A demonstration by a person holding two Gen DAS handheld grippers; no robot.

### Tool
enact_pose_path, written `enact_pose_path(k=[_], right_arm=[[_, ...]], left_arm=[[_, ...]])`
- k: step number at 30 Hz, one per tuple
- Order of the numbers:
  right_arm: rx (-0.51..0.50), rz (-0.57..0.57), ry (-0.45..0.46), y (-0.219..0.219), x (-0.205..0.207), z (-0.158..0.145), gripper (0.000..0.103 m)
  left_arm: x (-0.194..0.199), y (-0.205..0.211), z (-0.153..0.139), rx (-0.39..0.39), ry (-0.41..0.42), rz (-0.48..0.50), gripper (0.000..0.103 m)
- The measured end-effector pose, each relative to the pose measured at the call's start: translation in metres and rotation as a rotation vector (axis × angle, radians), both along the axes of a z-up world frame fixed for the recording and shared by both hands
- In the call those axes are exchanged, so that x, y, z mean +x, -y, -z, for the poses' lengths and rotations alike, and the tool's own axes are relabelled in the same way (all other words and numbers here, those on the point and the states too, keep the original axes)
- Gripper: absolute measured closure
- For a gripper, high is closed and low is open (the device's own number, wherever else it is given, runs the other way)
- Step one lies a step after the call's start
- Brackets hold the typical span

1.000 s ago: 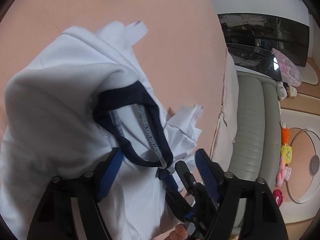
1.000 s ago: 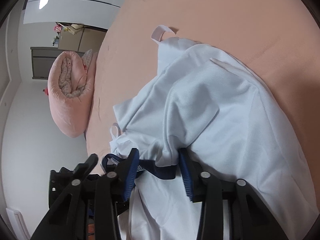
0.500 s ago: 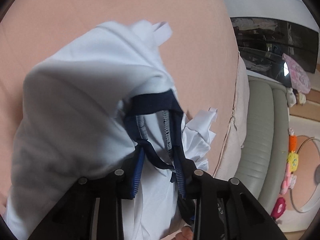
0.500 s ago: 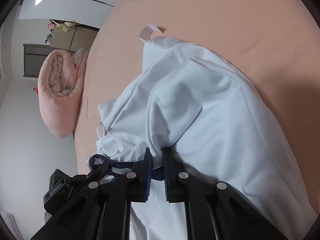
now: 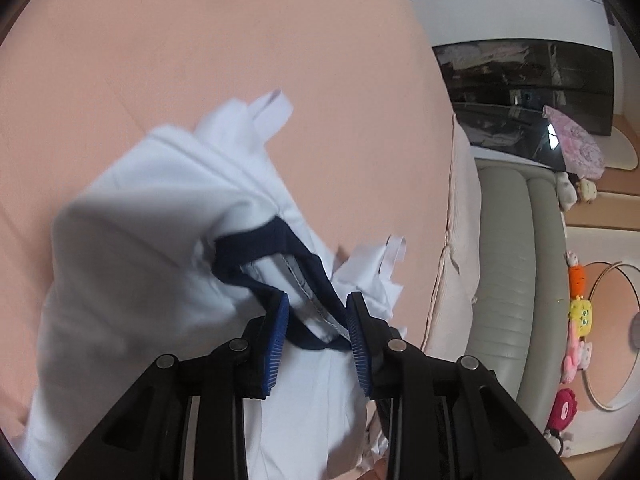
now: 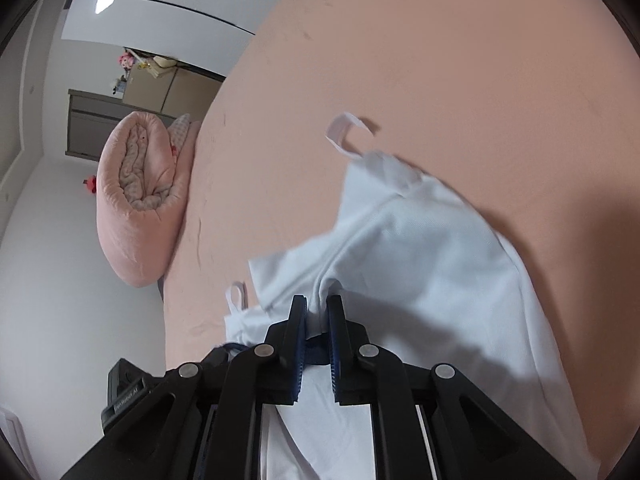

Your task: Fold clothes

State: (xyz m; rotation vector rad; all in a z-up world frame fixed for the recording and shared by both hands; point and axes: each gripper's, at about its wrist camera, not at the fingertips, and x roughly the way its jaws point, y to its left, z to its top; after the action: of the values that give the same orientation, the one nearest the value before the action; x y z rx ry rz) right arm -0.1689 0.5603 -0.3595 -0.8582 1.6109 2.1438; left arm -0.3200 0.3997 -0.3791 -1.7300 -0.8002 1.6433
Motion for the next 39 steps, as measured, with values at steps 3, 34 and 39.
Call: enact_pose_path(k=[3,34,39], right_arm=[[0.018,0.005,0.002,-0.008,-0.010,0.000,0.095],[0.082,-0.004,-0.117,-0.015,0.040,-0.071,0.030],[0.080,-0.027,-0.119,0.006,0.054,-0.085,0.030]], left_arm=[[0.001,0.007,0.003,0.001,-0.021,-0.019,0.076],[0.044,-0.013,-0.071,-0.402,-0.477,0.128,0.024],[0.070,0.011,-0.053,-0.376,-0.441,0.184,0.024]])
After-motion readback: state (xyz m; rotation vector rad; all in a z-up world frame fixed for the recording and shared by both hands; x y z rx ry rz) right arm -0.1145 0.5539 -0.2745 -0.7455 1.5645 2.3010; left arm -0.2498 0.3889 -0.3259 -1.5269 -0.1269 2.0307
